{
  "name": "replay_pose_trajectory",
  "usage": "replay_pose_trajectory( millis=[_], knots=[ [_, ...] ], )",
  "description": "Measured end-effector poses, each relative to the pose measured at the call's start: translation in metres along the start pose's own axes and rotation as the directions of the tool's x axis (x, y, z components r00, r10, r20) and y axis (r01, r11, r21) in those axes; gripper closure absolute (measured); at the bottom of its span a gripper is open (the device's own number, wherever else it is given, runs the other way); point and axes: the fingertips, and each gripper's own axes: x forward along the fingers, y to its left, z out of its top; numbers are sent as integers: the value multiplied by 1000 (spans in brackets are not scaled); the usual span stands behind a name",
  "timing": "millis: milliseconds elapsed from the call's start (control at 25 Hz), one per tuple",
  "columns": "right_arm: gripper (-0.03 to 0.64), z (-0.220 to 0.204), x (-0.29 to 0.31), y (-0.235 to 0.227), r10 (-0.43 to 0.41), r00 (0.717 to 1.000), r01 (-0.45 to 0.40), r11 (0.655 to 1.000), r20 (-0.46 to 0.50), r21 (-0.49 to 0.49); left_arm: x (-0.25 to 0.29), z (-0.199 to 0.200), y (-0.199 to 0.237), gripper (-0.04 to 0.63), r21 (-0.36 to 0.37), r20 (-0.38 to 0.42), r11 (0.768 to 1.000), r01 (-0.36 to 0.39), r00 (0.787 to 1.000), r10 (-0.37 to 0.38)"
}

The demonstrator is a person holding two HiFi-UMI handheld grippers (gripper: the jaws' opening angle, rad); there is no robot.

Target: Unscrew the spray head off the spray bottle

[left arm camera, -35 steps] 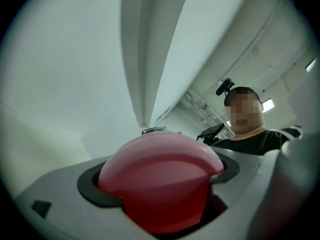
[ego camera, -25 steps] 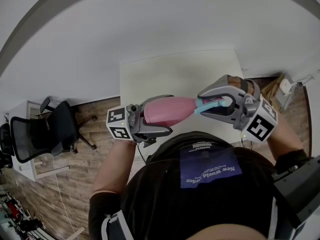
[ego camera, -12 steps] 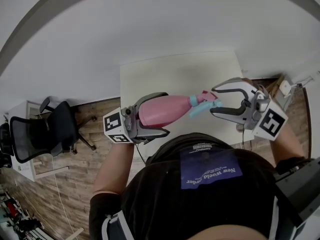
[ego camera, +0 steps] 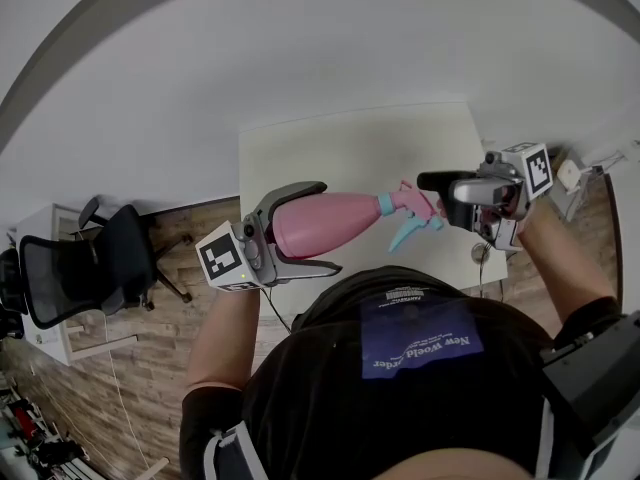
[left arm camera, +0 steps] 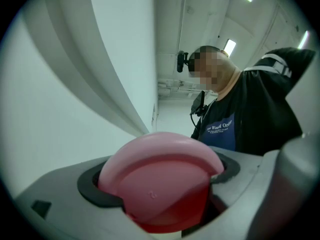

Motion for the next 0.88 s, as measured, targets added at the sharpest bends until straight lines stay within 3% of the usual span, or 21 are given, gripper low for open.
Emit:
replay_pose_trajectory(
  millis=[160,360,520,640,760,880],
  knots=[
    [298,-22,29,-23,-54,989,65,995,-137,80,1,-9,-2,97,42,-55,999,16,998,-14],
    [303,-51,53,-22,-111,956,101,994,-273,-51,13,-24,-9,97,35,-133,999,2,991,3],
    [449,-56,59,-29,-199,936,167,977,-292,-131,12,-24,-14,97,33,-130,999,4,992,0],
    [480,-57,58,-31,-239,926,190,964,-291,-188,12,-23,-15,97,32,-139,1000,0,990,4],
    [484,-62,55,-28,-295,901,189,927,-317,-325,14,-25,-18,97,6,-141,1000,13,990,-12],
    [485,-66,60,-28,-368,865,165,851,-341,-498,9,-27,-18,97,-74,-114,997,31,993,-39]
  ],
)
